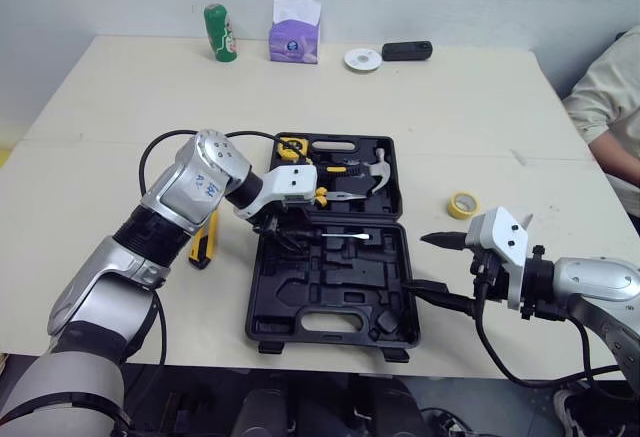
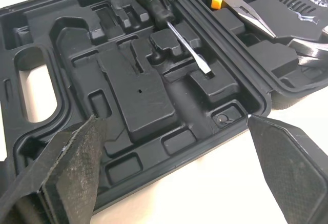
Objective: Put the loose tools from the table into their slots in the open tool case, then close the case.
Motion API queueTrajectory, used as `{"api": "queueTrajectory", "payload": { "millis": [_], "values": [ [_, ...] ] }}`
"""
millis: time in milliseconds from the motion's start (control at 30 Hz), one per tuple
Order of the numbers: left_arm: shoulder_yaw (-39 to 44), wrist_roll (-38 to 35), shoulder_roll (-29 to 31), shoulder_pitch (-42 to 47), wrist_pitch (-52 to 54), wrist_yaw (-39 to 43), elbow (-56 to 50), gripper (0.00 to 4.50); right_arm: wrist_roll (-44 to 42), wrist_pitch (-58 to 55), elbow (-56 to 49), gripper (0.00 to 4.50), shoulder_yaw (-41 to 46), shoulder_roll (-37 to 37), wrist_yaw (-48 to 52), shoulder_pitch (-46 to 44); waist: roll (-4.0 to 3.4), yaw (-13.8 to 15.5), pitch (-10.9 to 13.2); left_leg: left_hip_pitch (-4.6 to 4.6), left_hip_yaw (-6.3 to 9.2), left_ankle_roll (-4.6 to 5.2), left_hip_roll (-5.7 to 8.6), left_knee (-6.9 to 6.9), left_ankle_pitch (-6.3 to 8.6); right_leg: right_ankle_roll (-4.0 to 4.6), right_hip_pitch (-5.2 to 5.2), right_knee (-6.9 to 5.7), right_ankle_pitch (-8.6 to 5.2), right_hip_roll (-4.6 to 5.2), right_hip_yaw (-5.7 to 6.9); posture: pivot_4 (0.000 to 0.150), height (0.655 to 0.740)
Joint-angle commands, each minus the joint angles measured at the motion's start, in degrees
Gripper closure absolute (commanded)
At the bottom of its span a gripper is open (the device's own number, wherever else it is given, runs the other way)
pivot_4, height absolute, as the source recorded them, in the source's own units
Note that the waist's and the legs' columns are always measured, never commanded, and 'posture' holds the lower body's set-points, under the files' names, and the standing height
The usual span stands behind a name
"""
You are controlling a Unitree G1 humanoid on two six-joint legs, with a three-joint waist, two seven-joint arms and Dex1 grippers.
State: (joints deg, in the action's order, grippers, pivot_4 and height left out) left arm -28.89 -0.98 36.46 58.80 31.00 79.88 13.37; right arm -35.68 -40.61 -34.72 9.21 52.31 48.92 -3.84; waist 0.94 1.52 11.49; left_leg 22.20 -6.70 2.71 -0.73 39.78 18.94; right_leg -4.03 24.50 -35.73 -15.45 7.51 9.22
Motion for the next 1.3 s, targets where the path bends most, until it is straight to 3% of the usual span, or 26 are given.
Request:
{"api": "queueTrajectory", "payload": {
  "millis": [33,100,233,333,600,933,1300],
  "values": [
    [8.89,-5.39,2.35,-1.08,1.74,0.26,-3.21,0.03,-0.79,-0.06,-2.77,0.0,0.99,0.67,0.06,-0.07,0.0,-0.31,0.0,0.0,0.0,0.0,-0.01,0.01,0.0,0.0,0.01,-0.01,0.0,0.02,-0.02,0.15,0.7278],
    [14.26,-9.8,3.38,-2.3,3.76,0.56,-4.59,0.03,-1.03,-0.13,-2.89,0.0,0.97,0.01,-0.46,-0.49,0.0,-0.51,0.0,0.0,-0.01,-0.01,-0.1,0.02,0.01,0.01,0.02,-0.01,0.0,0.05,-0.06,0.15,0.7278],
    [20.01,-12.36,2.47,-6.68,-3.34,-2.14,-4.23,0.03,-0.37,0.09,-2.45,0.0,-0.19,-1.01,-1.5,-1.12,-0.02,-0.24,-0.01,-0.02,0.0,-0.02,-0.12,0.08,0.01,0.01,0.0,-0.05,0.0,0.06,-0.06,0.15,0.7278],
    [26.85,-18.19,-2.41,-13.94,-9.14,-3.73,-2.1,0.86,-0.35,-0.32,-2.67,0.0,-1.8,-1.71,-1.94,-2.05,-0.04,-0.16,-0.02,-0.04,-0.01,0.02,-0.07,0.16,0.03,0.0,-0.06,-0.07,0.01,0.07,-0.07,0.15,0.7278],
    [24.52,-15.75,-6.02,-19.88,-15.85,-5.31,1.7,4.48,-0.74,-0.86,-2.84,0.0,-3.32,-2.38,-2.27,-3.38,-0.02,0.05,-0.02,0.01,0.02,0.05,-0.01,0.22,0.06,-0.04,-0.07,-0.08,0.03,0.03,-0.02,0.15,0.7278],
    [20.79,-10.68,-8.58,-17.24,-23.08,-7.17,11.57,4.48,-0.59,-0.67,-2.31,0.0,-3.42,-2.96,-2.5,-4.49,-0.02,-0.14,-0.02,-0.02,-0.03,0.08,-0.03,0.22,0.08,-0.06,-0.06,-0.07,0.06,0.03,-0.05,0.15,0.7278],
    [18.02,-7.79,-9.1,-16.55,-25.88,-6.74,14.21,4.48,-0.21,-0.44,-2.6,0.0,-3.95,-3.52,-2.79,-3.69,-0.02,-0.22,-0.03,-0.02,-0.04,0.09,-0.02,0.23,0.09,-0.07,-0.07,-0.07,0.07,0.05,-0.06,0.15,0.7278]
  ]
}}
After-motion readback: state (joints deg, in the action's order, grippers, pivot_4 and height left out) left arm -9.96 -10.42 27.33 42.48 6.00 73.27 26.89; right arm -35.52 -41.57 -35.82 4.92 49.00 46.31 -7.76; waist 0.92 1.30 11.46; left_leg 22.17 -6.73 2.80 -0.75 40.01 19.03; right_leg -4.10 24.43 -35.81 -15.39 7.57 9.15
